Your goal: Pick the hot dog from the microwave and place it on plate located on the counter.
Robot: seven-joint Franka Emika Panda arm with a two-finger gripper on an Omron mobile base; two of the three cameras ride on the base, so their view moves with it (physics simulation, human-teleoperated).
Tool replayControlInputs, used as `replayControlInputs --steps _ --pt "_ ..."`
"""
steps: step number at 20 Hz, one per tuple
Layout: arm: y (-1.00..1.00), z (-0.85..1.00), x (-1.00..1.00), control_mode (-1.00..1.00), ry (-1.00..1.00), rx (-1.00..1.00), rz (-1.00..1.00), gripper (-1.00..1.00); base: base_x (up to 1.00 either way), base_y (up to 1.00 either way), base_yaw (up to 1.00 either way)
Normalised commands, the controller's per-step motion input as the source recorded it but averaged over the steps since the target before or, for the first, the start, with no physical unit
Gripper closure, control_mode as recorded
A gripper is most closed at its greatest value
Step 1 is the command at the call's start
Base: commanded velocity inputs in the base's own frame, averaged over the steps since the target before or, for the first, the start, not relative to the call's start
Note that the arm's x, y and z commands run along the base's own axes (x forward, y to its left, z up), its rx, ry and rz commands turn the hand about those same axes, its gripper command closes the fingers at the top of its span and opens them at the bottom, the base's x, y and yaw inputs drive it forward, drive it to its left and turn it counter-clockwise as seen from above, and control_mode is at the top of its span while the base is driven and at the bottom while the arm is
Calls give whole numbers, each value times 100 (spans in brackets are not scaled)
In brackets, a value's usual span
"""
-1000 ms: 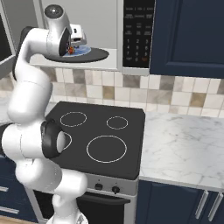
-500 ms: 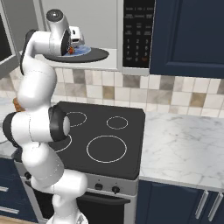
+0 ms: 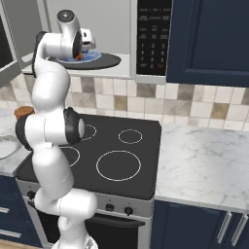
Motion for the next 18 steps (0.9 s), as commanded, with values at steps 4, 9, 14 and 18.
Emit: replayControlInputs --steps 4,9,14,18 --pt "0 -1 9 -100 9 0 0 -100 0 0 0" --pt "0 -10 0 -100 6 0 0 -100 0 0 0" --pt "0 -26 0 -100 0 0 0 -100 0 0 0" --pt "0 -28 0 -100 0 0 0 -100 0 0 0"
